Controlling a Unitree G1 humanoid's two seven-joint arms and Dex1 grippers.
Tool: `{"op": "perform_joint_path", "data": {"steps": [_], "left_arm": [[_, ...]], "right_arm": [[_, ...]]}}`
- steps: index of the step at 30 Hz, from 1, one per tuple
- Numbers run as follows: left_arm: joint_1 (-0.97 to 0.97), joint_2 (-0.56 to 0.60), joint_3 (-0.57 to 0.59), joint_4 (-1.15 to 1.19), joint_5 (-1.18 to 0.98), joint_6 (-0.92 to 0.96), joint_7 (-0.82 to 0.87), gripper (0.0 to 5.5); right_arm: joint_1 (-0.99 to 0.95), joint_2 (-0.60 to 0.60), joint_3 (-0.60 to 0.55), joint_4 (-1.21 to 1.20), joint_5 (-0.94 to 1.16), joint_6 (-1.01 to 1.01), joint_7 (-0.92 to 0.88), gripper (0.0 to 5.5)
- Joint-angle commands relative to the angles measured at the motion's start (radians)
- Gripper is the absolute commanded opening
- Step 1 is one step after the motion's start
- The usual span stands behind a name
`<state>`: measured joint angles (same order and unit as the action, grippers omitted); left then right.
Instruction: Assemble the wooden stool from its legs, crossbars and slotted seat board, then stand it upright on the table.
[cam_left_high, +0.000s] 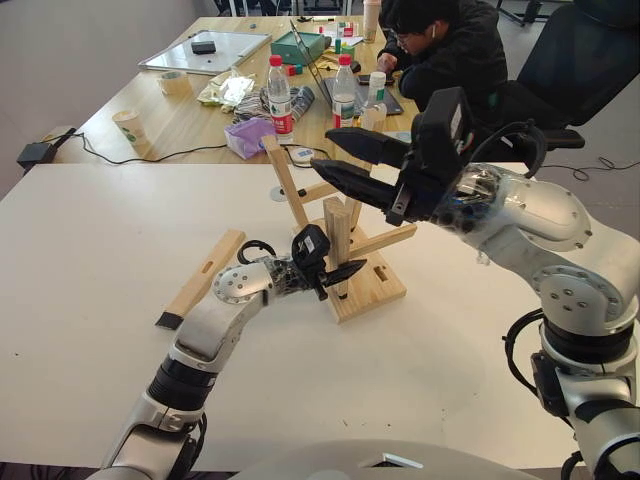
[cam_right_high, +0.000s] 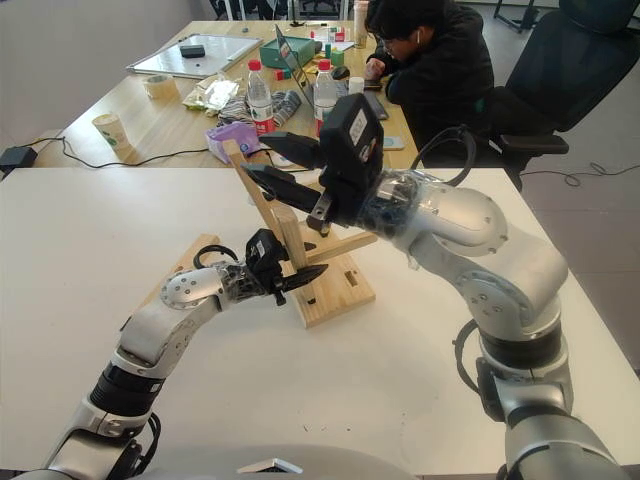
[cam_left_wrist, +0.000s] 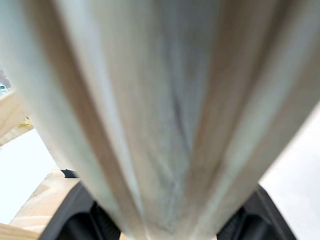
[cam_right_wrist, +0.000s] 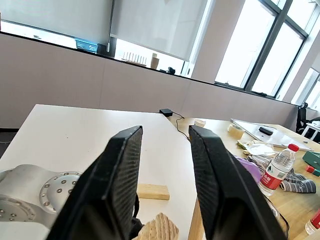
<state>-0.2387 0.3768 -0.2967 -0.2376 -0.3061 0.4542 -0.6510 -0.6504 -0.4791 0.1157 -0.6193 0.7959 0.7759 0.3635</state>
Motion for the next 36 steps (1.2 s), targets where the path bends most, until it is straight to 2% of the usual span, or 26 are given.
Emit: {"op": "perform_joint_path", "data": {"steps": [1,7,13,19,23,28,30,33,36], "left_arm": [[0.086,0.01,-0.052,0.106,0.041,0.09,0.012,2.03],[0.086,0.007,-0.055,0.105,0.039,0.089,0.012,2.03],[0.111,0.01,-0.064,0.097,0.042,0.079,0.01,2.03],[0.174,0.029,-0.067,0.076,0.04,0.069,0.013,2.03],[0.198,0.027,-0.073,0.058,0.036,0.075,0.026,2.03],[0.212,0.026,-0.071,0.049,0.031,0.079,0.037,2.03],[0.218,0.025,-0.068,0.051,0.031,0.079,0.039,2.03],[0.219,0.023,-0.066,0.054,0.032,0.078,0.041,2.03],[0.219,0.02,-0.068,0.061,0.034,0.074,0.041,2.03]], "right_arm": [[-0.014,0.012,0.005,0.026,-0.04,-0.011,0.014,1.0],[-0.018,0.02,0.01,0.042,-0.059,-0.002,0.029,0.01],[-0.15,0.059,-0.055,0.076,-0.031,0.013,0.006,0.0],[-0.151,0.046,-0.037,0.046,-0.021,0.047,0.024,0.0],[-0.041,-0.023,0.045,-0.012,-0.037,0.087,0.099,0.0],[0.094,-0.161,0.233,-0.02,-0.218,0.065,0.189,0.0],[0.116,-0.188,0.268,-0.005,-0.277,0.038,0.207,0.0],[0.1,-0.161,0.227,-0.002,-0.257,0.037,0.209,0.0],[0.019,-0.048,0.079,0.015,-0.104,0.083,0.149,0.0]]}}
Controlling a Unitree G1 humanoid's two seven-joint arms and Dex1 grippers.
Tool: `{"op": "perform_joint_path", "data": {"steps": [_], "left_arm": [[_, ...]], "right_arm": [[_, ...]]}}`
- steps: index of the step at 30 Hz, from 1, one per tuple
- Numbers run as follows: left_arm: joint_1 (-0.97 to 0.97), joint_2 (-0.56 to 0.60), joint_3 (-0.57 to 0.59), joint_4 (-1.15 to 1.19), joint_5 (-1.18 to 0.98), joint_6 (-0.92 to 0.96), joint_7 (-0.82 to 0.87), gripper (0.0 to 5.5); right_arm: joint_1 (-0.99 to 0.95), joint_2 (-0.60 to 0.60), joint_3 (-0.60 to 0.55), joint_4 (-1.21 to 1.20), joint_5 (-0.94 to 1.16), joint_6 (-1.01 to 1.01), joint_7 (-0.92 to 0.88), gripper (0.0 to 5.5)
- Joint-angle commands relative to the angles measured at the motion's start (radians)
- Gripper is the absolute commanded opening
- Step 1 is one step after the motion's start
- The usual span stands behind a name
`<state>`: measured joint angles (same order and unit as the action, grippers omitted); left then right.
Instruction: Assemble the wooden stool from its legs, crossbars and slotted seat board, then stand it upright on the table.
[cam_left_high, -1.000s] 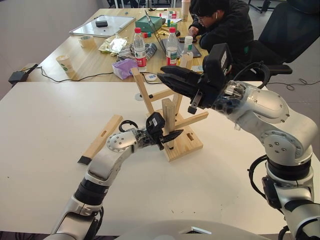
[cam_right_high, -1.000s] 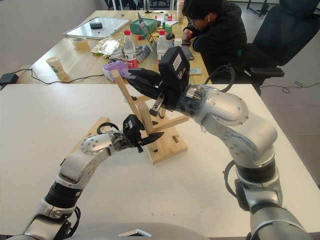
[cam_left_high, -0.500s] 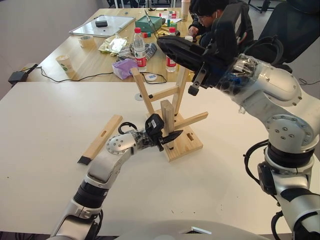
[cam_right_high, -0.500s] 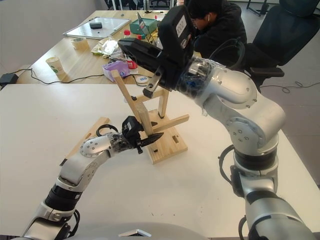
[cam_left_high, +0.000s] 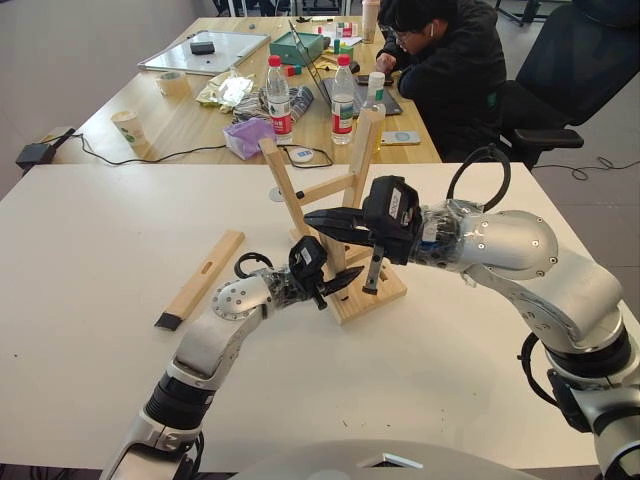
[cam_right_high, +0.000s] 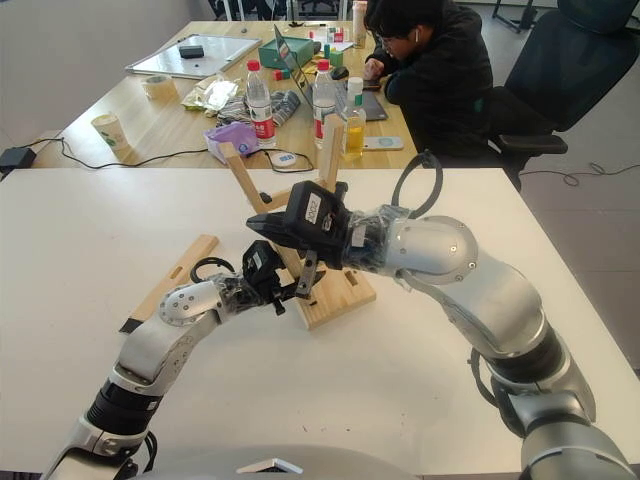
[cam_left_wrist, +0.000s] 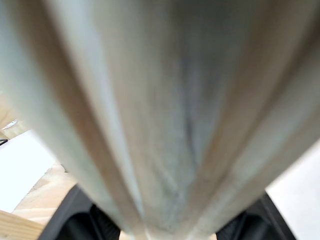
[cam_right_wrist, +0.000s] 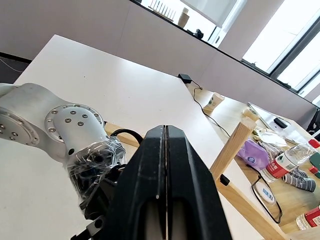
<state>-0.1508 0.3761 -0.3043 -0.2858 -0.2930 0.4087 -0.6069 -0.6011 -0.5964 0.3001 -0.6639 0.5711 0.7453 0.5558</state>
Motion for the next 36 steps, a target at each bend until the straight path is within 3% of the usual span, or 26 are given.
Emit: {"op": "perform_joint_path", "data": {"steps": [1,5,9,12,18,21,25,30,36], "left_arm": [[0.13,0.021,-0.06,0.11,0.021,0.119,-0.003,2.03],[0.126,0.022,-0.059,0.108,0.019,0.12,-0.002,2.03],[0.123,0.021,-0.059,0.11,0.019,0.121,-0.001,2.03],[0.116,0.02,-0.061,0.111,0.018,0.121,-0.003,2.03],[0.113,0.021,-0.064,0.115,0.019,0.12,-0.006,2.03],[0.109,0.021,-0.062,0.12,0.019,0.119,-0.008,2.03],[0.11,0.024,-0.058,0.12,0.021,0.111,-0.007,2.03],[0.096,0.019,-0.026,0.115,0.021,0.036,-0.01,2.03],[0.052,0.037,0.037,0.089,-0.033,0.03,-0.059,2.03]], "right_arm": [[-0.074,0.115,-0.165,0.074,0.186,0.128,-0.078,0.0],[-0.229,0.238,-0.323,0.145,0.326,0.152,-0.222,0.0],[-0.248,0.218,-0.316,0.137,0.331,0.174,-0.234,0.0],[-0.147,0.14,-0.225,0.092,0.282,0.199,-0.171,0.0],[0.124,-0.11,0.118,0.085,-0.017,0.113,0.001,0.0],[0.157,-0.121,0.144,0.087,-0.065,0.072,0.014,0.0],[0.145,-0.073,0.076,0.086,-0.039,0.064,0.009,0.0],[0.016,0.061,-0.178,0.143,0.162,0.13,-0.069,0.0],[-0.074,0.046,-0.307,0.208,0.178,0.136,-0.086,0.0]]}}
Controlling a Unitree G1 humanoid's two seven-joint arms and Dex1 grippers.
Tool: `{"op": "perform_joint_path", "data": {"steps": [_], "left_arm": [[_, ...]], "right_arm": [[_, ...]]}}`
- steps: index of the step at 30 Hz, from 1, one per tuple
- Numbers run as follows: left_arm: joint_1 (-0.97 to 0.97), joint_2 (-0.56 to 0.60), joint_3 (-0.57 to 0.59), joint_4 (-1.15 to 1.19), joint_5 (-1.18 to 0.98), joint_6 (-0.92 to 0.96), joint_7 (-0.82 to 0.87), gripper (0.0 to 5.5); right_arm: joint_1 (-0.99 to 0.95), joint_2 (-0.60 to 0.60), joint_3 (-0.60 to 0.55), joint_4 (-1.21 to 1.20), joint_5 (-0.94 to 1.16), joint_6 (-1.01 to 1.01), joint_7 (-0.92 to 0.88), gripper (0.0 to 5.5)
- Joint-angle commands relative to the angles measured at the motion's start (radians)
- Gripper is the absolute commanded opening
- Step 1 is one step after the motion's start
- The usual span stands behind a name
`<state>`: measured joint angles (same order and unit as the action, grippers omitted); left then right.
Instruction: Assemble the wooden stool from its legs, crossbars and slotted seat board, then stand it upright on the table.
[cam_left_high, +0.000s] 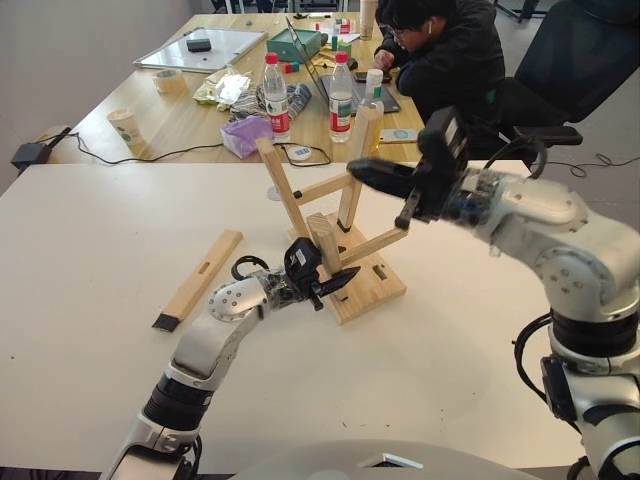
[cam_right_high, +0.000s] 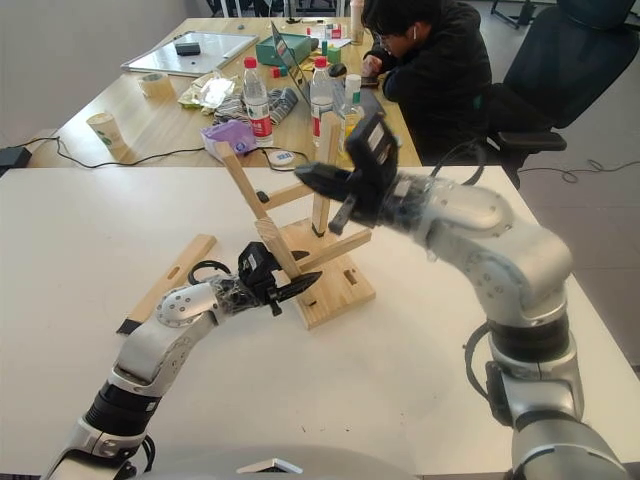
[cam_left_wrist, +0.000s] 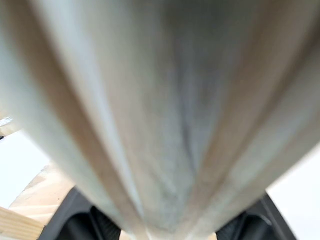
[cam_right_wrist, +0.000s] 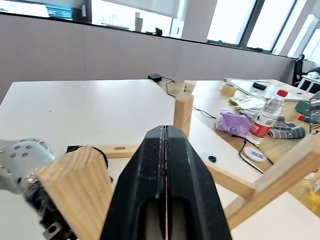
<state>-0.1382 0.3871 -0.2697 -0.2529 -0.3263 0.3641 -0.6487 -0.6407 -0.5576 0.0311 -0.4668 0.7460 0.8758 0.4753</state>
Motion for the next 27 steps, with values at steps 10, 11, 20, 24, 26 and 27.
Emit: {"op": "perform_joint_path", "data": {"steps": [10,11,20,24,26,27], "left_arm": [[0.034,0.048,0.019,0.013,-0.007,0.091,-0.049,2.86],[0.036,0.05,0.018,0.002,-0.007,0.097,-0.051,3.01],[0.158,0.311,0.158,-0.105,-0.056,0.146,-0.234,4.02],[0.225,0.542,0.293,-0.003,-0.092,0.103,-0.469,4.02],[0.167,0.533,0.367,0.094,-0.093,0.105,-0.422,4.02],[0.137,0.522,0.369,0.138,-0.063,0.085,-0.389,4.02]], "right_arm": [[-0.097,-0.022,-0.126,0.123,-0.063,-0.07,0.019,0.0],[-0.096,-0.023,-0.127,0.125,-0.065,-0.072,0.022,0.0],[-0.084,-0.055,-0.178,0.101,-0.085,-0.067,0.031,0.0],[-0.064,-0.097,-0.218,0.11,-0.099,-0.075,0.041,0.0],[-0.053,-0.105,-0.225,0.115,-0.102,-0.083,0.048,0.0],[-0.042,-0.11,-0.236,0.106,-0.102,-0.079,0.044,0.0]]}}
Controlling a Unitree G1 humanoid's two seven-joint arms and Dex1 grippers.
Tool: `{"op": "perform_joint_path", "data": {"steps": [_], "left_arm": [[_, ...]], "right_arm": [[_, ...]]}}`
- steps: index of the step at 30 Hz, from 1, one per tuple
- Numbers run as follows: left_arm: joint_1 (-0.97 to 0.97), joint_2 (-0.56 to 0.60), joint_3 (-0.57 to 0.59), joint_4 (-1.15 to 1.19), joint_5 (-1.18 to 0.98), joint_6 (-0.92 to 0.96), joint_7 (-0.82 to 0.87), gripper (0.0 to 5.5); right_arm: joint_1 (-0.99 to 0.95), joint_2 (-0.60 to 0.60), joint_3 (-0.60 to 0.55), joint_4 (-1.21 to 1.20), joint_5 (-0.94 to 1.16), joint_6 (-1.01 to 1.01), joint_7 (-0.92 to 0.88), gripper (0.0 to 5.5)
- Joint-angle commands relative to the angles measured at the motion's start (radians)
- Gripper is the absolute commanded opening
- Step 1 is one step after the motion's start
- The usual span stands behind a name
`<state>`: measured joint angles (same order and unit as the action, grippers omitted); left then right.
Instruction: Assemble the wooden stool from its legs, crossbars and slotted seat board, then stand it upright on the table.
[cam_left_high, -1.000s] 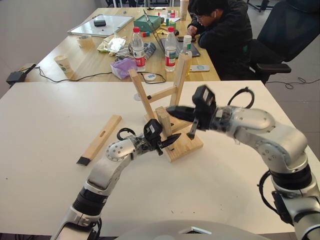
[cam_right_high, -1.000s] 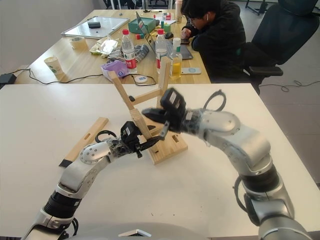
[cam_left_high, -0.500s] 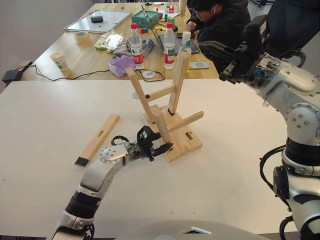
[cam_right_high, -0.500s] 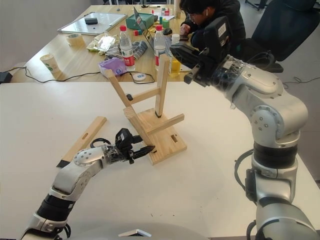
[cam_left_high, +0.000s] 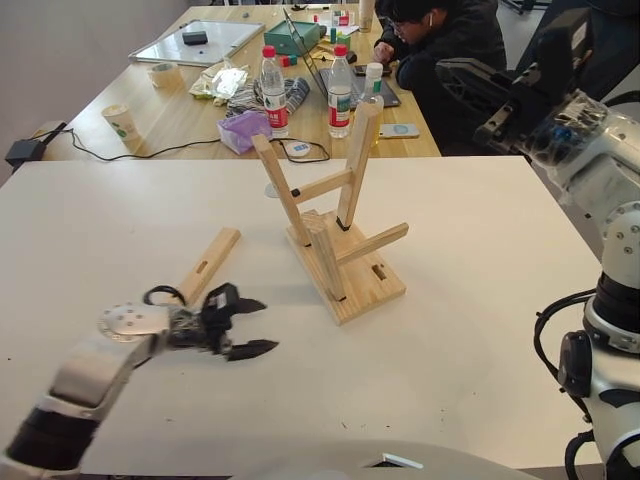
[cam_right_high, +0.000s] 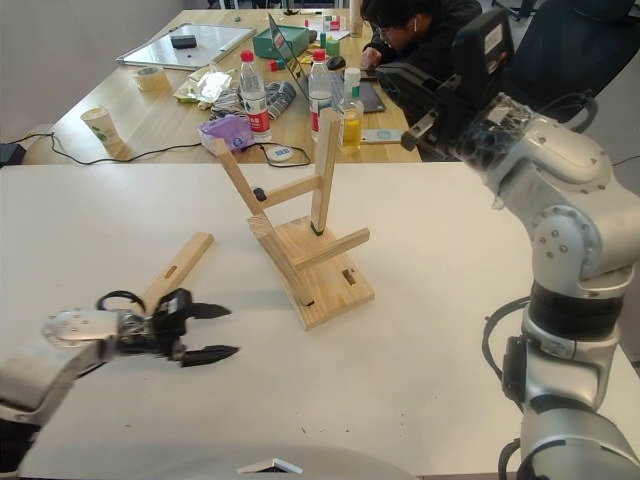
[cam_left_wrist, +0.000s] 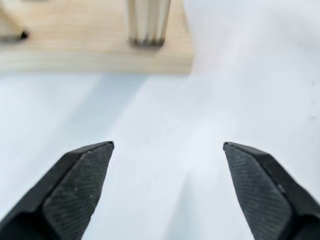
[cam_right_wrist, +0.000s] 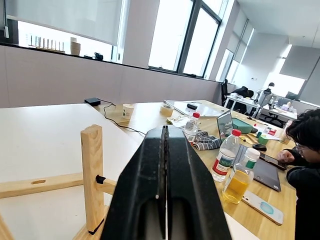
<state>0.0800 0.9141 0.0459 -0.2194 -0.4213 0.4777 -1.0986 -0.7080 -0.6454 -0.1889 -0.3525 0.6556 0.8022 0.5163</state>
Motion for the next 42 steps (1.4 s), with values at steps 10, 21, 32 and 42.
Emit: {"op": "perform_joint_path", "data": {"steps": [10,21,32,42], "left_arm": [[-0.118,-0.121,0.093,0.334,0.176,-0.128,0.327,4.02],[-0.072,-0.175,0.071,0.489,0.208,-0.09,0.352,4.02],[-0.109,-0.171,0.02,0.558,0.252,-0.146,0.344,2.55],[-0.46,-0.178,0.147,0.494,0.13,-0.141,0.374,2.02]], "right_arm": [[0.059,-0.051,-0.023,-0.018,-0.031,-0.016,0.017,0.0],[0.051,-0.043,0.001,-0.02,-0.043,-0.019,0.028,0.0],[0.05,-0.012,-0.017,-0.015,-0.04,-0.014,-0.021,0.0],[0.014,-0.044,-0.115,0.071,-0.041,-0.07,-0.056,0.0]]}}
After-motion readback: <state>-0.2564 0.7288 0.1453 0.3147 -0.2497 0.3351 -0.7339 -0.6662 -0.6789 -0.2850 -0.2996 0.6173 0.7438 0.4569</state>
